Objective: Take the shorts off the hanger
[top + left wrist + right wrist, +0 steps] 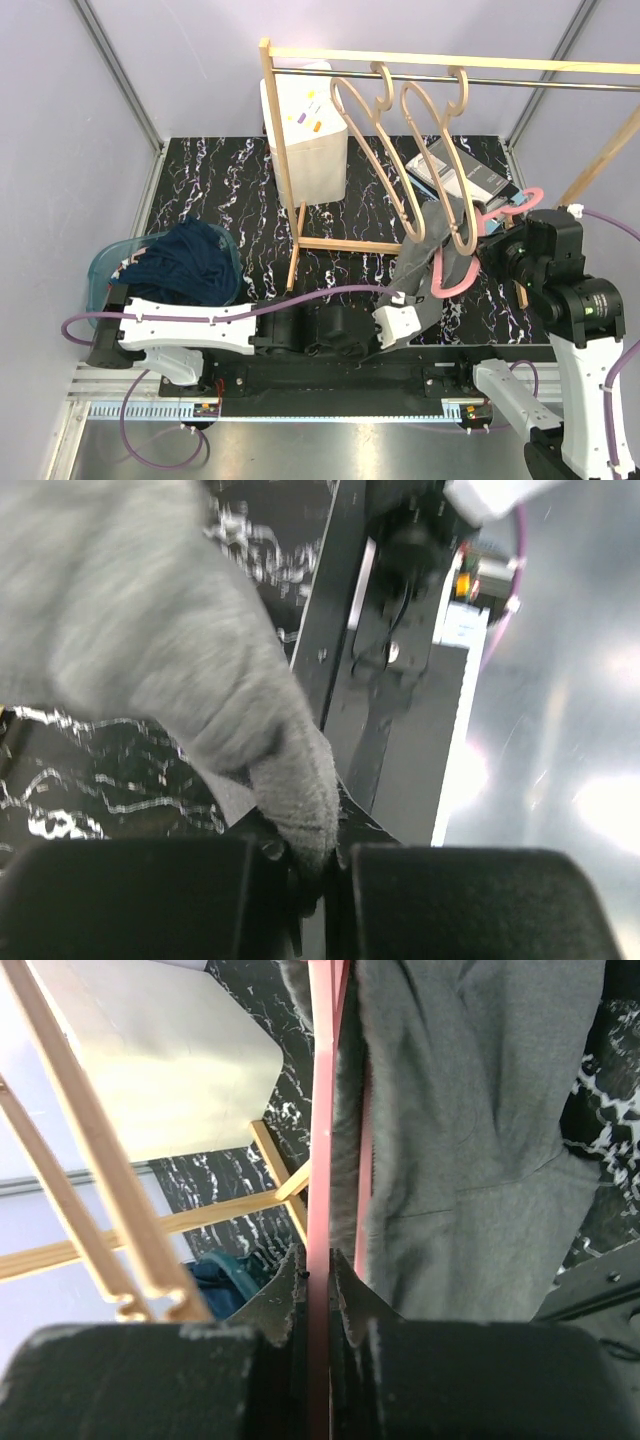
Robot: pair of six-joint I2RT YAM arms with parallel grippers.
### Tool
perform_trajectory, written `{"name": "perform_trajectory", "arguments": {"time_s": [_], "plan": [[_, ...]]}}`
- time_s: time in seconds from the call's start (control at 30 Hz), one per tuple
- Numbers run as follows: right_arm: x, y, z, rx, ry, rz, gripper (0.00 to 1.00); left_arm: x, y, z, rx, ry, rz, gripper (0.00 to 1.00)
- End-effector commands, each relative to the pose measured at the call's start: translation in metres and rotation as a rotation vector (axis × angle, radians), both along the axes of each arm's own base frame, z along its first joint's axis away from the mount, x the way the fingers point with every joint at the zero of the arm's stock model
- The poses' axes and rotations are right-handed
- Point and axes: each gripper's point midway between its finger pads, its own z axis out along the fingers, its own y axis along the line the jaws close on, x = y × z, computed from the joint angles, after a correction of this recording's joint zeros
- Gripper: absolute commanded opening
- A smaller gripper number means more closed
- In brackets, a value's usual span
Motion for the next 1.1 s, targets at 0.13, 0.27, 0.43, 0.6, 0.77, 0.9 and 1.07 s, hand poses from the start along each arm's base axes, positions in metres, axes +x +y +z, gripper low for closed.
{"name": "perform_trajectory", "arguments": {"time_s": [0.13,0.27,0.43,0.6,0.77,0.9,1.07], "plan": [[-0.015,0.012,0.032,0.103,-0.033,0.025,0.0,-0.017,0.024,0.013,-0.05,0.069,-0.049,0.0],[-0.055,0.029,-0.003,0.151,0.057,0.142,0.0,-0.003,0.024,0.015,-0.118,0.121,-0.017,0.0],[-0.093,0.051,-0.008,0.201,0.079,0.327,0.0,0.03,0.028,0.012,-0.162,0.149,0.081,0.0],[-0.123,0.038,-0.003,0.148,0.058,0.305,0.0,0.073,0.041,-0.004,-0.181,0.153,0.198,0.0],[-0.142,0.027,-0.003,0.091,0.07,0.296,0.0,0.113,0.072,0.007,-0.224,0.177,0.375,0.0],[-0.147,0.017,0.002,0.081,0.008,0.232,0.0,0.131,0.101,0.028,-0.282,0.153,0.499,0.0],[-0.135,0.005,-0.016,0.058,0.073,0.137,0.0,0.136,0.141,0.067,-0.329,0.136,0.636,0.0]]}}
